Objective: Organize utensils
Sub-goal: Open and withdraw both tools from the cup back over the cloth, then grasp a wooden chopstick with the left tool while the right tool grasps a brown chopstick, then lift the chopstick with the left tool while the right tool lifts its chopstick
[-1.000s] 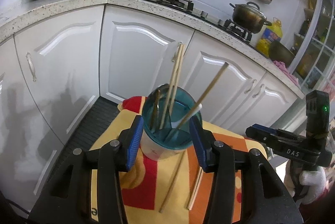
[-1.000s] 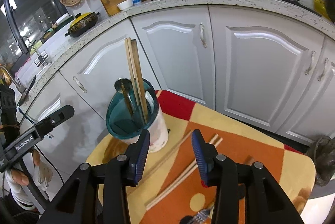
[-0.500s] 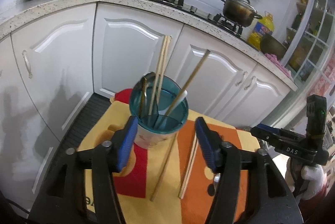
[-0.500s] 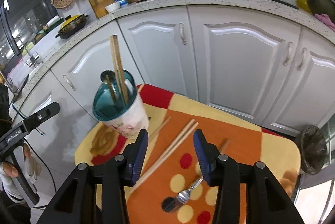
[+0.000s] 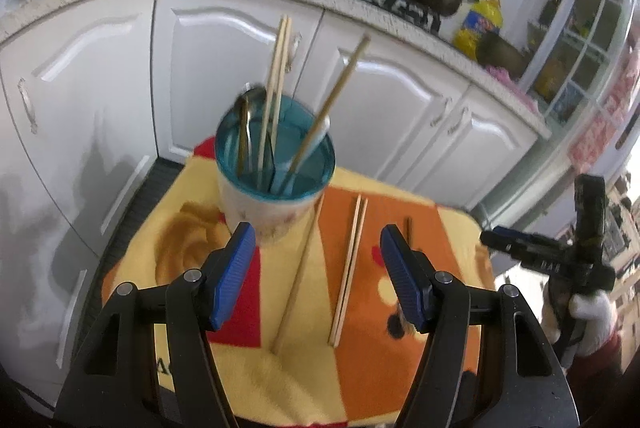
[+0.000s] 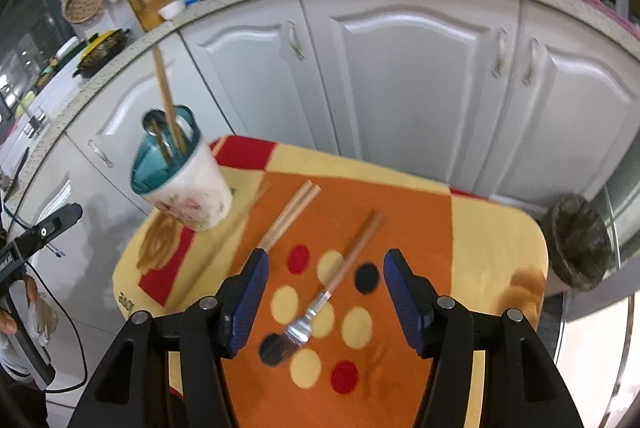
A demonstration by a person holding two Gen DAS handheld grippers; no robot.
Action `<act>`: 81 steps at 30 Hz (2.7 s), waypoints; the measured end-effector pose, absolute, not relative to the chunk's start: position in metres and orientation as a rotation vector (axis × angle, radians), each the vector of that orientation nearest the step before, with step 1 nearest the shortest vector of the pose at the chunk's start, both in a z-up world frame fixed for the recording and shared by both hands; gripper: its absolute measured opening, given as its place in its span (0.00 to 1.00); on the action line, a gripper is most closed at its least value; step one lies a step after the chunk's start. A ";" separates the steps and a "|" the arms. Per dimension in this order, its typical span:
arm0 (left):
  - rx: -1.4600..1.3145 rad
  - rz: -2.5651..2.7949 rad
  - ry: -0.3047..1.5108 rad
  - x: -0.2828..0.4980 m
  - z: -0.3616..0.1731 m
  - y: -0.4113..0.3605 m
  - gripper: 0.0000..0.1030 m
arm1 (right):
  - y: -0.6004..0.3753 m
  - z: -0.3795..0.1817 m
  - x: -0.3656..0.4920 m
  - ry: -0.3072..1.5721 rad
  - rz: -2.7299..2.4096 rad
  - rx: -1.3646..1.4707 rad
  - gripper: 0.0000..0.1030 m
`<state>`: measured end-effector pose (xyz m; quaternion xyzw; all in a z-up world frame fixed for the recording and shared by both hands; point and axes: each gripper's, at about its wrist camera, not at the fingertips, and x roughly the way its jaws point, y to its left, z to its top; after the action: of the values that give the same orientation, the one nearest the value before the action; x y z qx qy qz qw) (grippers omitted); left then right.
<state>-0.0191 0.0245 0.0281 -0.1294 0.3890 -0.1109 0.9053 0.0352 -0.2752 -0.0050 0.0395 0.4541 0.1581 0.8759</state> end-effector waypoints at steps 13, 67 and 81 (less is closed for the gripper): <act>-0.219 -0.310 0.975 -0.005 -0.042 -0.013 0.63 | -0.292 -0.069 0.038 1.076 0.315 0.172 0.56; -0.008 -0.290 1.159 0.034 -0.102 -0.032 0.24 | -0.238 -0.122 0.047 1.198 0.390 0.056 0.22; -0.058 -0.293 1.095 0.040 -0.082 -0.021 0.04 | -0.236 -0.087 0.036 1.100 0.474 0.089 0.09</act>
<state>0.0404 -0.0212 -0.0822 -0.0273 0.5185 -0.1386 0.8433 0.0359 -0.2358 -0.0874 0.0418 0.5177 0.2230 0.8249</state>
